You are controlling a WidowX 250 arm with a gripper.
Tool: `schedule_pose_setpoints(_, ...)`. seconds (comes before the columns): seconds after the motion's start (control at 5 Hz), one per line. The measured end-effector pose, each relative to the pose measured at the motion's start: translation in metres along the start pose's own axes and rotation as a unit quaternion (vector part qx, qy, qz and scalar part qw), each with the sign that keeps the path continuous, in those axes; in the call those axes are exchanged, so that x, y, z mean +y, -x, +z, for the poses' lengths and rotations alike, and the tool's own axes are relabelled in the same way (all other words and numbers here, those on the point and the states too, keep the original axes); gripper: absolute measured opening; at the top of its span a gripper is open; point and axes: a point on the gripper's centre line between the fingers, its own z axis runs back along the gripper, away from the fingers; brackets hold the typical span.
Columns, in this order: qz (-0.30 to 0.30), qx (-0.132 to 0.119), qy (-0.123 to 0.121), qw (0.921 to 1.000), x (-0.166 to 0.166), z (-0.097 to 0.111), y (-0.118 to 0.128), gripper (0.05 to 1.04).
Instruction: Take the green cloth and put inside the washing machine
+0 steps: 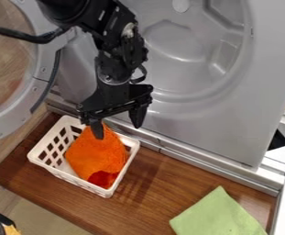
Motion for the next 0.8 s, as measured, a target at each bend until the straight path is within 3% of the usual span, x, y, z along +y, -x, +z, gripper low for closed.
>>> schedule_pose_setpoints(0.4,-0.013,0.025,-0.004,0.9996,-0.012,-0.009,0.003,1.000)
schedule_pose_setpoints(0.6,-0.057,0.038,0.002,0.9976,-0.033,-0.017,0.018,1.001)
schedule_pose_setpoints(0.8,-0.110,0.053,0.026,0.9922,-0.056,-0.022,0.042,1.000)
